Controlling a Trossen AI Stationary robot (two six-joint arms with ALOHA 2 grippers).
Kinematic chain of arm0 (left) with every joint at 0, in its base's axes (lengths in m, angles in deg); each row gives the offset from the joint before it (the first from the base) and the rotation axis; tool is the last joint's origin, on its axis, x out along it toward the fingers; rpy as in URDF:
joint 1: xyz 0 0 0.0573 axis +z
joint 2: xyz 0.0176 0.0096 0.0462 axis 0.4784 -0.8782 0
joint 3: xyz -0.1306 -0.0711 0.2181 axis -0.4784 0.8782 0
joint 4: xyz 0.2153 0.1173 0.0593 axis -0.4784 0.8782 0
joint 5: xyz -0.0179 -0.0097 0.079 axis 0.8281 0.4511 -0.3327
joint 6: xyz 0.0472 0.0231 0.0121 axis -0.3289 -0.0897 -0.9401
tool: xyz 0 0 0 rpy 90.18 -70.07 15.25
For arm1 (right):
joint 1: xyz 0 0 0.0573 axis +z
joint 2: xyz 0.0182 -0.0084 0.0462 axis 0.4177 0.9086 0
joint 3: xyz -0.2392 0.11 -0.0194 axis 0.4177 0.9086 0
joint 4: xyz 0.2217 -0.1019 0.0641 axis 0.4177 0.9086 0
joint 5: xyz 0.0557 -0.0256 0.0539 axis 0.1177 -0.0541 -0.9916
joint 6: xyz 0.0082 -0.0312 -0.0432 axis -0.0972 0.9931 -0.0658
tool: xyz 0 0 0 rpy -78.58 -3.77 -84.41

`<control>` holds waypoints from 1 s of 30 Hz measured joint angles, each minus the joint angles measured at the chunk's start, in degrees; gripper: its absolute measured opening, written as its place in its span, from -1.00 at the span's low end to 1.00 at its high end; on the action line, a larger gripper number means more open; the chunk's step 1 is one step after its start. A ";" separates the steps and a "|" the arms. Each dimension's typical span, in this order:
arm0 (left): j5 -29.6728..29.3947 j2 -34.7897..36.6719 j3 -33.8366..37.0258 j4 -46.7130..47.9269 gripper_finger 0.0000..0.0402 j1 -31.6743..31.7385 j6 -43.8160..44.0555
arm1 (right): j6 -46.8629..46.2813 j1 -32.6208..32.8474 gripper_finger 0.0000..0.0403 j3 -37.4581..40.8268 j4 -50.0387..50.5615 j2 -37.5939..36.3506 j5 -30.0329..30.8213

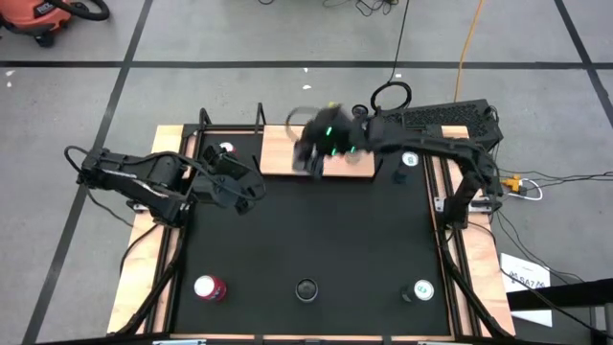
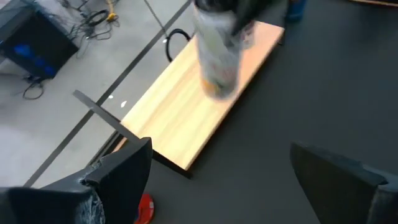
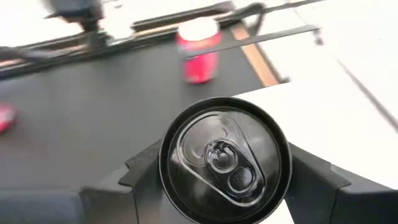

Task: Place canned beverage on shelf
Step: Put the top white soda can on the shelf

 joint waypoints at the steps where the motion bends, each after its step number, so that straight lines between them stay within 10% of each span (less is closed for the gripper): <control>1: -0.02 0.00 0.00 -0.20 0.87 0.77 0.01 | 1.01 -2.01 0.20 0.00 0.14 -0.31 -0.12; 15: 1.33 0.00 0.00 -0.24 0.86 11.00 -0.13 | 9.16 -20.29 0.20 0.02 0.74 4.74 -10.67; 30: 2.38 0.00 0.00 -0.26 0.86 16.84 -4.59 | 12.37 -23.93 0.20 0.02 2.95 6.77 -13.40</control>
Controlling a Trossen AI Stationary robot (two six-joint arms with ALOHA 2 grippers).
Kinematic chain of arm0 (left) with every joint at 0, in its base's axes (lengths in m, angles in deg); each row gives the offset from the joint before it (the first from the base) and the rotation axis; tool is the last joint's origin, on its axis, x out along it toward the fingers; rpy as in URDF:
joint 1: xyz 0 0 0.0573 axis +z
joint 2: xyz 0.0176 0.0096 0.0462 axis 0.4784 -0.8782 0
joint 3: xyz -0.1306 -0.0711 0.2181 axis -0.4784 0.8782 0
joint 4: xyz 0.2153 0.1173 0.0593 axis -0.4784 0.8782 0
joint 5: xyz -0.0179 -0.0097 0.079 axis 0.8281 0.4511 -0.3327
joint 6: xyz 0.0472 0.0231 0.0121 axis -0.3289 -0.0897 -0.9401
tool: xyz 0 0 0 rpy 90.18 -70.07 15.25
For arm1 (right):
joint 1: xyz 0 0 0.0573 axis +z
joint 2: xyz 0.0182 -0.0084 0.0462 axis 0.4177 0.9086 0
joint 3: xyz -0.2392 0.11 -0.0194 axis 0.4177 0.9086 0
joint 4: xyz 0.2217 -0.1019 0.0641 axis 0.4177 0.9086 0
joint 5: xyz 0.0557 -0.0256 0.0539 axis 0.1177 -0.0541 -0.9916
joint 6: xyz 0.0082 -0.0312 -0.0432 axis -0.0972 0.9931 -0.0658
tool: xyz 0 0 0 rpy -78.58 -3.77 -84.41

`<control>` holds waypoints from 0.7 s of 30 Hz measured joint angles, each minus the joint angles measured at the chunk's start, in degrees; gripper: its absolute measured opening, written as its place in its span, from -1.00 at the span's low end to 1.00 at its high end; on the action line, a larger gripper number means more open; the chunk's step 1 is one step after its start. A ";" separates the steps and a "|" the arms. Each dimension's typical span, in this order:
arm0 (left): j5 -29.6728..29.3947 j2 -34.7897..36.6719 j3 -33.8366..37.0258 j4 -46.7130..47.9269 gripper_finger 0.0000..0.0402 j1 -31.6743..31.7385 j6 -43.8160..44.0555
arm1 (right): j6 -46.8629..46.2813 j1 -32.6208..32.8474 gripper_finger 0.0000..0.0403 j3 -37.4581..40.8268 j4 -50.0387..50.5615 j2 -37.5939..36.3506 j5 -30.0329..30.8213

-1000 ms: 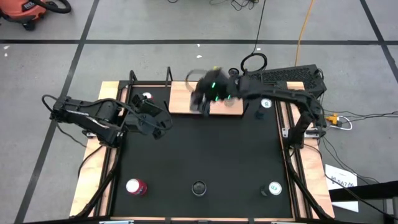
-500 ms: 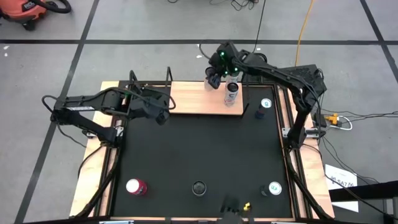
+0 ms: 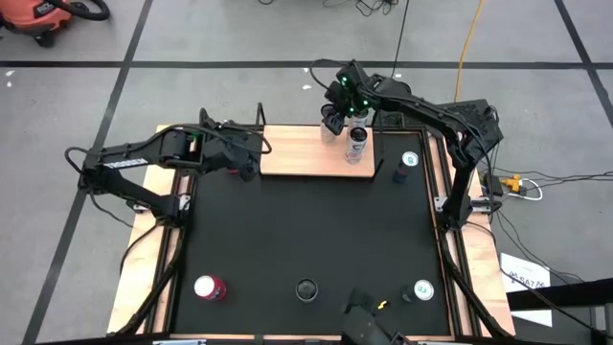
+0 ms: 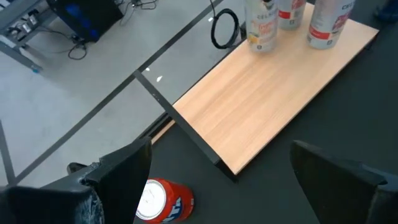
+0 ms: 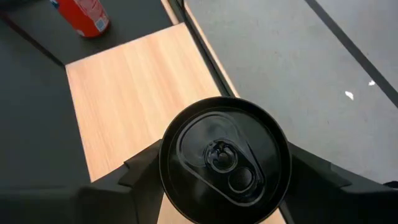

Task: Place canned beverage on shelf
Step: Put the top white soda can on the shelf

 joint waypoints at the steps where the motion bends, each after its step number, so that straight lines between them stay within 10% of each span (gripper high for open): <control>1: 0.24 0.00 0.00 -0.04 0.86 0.27 -0.54 | 0.00 -0.24 0.20 0.00 0.02 0.05 -0.01; 21: 2.41 0.00 0.00 -1.29 0.86 1.41 -0.98 | 0.26 -0.64 0.52 -0.03 2.47 2.01 -1.57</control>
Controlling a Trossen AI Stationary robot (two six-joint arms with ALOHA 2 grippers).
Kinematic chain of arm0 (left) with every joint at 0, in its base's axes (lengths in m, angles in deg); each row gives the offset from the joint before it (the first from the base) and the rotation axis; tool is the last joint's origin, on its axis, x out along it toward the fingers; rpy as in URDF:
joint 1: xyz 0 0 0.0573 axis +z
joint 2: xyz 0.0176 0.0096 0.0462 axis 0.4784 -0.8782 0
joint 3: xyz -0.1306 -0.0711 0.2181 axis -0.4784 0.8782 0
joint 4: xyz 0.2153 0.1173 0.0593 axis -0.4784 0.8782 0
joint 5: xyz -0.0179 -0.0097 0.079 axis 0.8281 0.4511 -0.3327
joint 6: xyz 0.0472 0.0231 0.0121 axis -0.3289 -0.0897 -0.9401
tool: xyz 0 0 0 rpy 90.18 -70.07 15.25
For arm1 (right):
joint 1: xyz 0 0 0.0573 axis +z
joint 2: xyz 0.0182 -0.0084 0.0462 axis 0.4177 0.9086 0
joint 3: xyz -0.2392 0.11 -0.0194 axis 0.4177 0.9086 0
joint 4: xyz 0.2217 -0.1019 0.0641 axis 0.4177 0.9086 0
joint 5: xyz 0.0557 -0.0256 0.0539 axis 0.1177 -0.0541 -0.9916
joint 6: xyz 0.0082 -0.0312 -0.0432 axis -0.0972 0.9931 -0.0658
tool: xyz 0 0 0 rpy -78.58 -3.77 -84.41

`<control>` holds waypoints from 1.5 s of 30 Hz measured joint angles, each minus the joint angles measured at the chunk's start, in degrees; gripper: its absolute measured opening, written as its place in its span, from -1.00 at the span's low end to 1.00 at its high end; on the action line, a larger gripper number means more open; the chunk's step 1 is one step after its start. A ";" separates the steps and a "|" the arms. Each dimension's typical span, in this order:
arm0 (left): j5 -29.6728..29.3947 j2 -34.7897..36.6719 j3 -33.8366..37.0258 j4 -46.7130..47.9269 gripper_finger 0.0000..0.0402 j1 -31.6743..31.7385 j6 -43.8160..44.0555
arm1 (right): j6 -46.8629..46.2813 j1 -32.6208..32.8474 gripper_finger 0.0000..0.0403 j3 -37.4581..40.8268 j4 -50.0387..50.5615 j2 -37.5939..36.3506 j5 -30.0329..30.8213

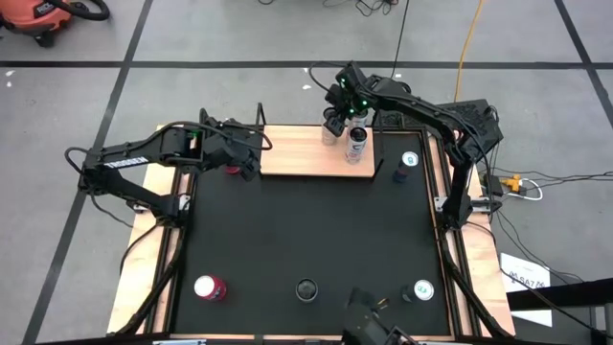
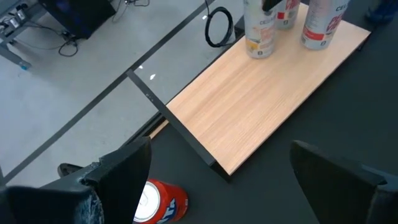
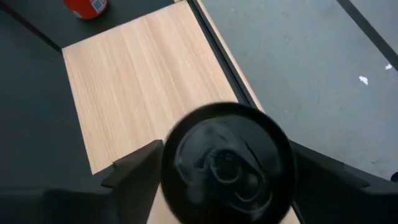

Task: Place canned beverage on shelf
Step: Put the top white soda can on the shelf, then put the white soda can on the shelf

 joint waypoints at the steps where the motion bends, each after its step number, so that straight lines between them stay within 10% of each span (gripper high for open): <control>1: 0.01 0.00 0.01 0.00 0.86 0.00 0.00 | -0.10 0.01 0.55 0.01 0.18 -0.02 -0.01; 13: 0.06 0.00 0.02 0.04 0.86 0.00 0.00 | -2.08 -0.01 0.61 0.03 -0.05 -7.53 3.37; 21: 0.44 -0.25 0.02 -1.77 0.86 -0.22 0.15 | -20.11 2.91 0.61 0.03 4.22 -17.87 3.78; 45: 10.54 -9.92 0.07 -13.99 0.86 -18.35 -3.55 | -46.44 52.59 0.61 0.03 11.43 -22.30 35.96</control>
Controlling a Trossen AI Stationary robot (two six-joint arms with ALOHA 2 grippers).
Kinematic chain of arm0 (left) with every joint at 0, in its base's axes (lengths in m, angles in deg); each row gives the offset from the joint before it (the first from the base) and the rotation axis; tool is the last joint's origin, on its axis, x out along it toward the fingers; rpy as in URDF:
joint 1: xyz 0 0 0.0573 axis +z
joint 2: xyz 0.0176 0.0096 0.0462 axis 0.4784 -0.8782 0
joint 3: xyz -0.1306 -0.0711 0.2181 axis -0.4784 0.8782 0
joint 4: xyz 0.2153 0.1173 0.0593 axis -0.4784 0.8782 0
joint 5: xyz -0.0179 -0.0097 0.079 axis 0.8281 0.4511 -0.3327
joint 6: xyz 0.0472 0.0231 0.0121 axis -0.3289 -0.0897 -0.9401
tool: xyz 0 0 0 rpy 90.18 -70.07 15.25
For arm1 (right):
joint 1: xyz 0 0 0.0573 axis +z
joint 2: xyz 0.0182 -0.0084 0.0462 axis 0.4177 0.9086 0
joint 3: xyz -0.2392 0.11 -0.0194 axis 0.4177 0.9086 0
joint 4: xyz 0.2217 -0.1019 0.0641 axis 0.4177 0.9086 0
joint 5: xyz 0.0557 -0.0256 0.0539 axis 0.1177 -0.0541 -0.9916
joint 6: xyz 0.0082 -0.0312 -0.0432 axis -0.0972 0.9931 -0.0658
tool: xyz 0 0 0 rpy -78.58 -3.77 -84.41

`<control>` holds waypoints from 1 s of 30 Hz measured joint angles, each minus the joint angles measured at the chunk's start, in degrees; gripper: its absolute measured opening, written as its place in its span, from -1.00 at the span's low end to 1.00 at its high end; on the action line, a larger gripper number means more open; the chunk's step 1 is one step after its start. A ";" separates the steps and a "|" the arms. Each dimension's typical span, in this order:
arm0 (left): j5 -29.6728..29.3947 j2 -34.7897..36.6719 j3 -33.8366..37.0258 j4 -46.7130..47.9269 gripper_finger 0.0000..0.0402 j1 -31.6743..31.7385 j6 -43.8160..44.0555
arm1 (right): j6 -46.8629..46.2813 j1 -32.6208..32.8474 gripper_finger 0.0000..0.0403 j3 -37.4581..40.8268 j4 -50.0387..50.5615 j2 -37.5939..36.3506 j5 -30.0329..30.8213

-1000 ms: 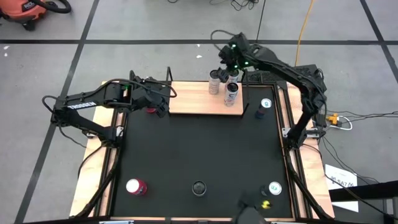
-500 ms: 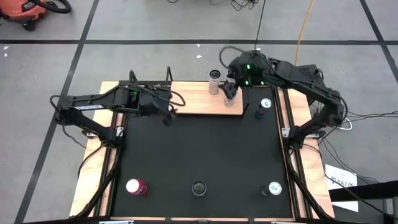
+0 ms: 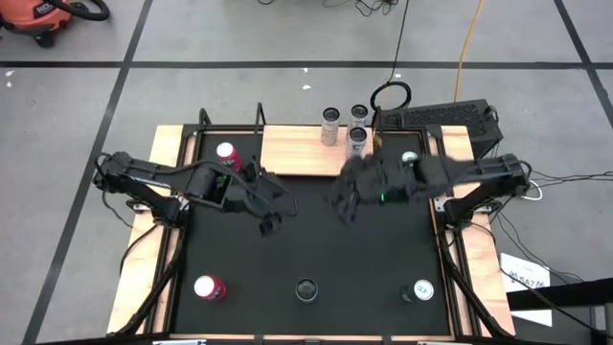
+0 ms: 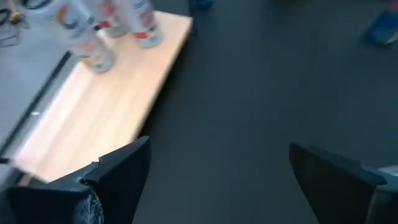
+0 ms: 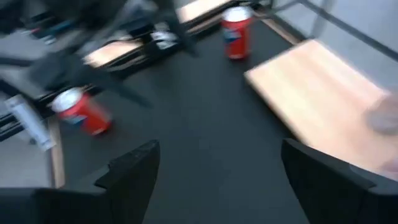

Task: Place canned beverage on shelf
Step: Put the white soda can on the shelf

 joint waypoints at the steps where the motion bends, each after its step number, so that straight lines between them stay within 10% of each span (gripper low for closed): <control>1: 0.00 -0.07 0.39 -1.31 0.86 -0.97 0.43 | 0.04 1.42 0.61 0.00 -1.08 0.60 -0.20; 30: -8.39 -0.53 7.42 -26.49 0.86 -25.66 14.47 | 3.25 17.24 0.65 0.02 -16.65 22.73 -7.65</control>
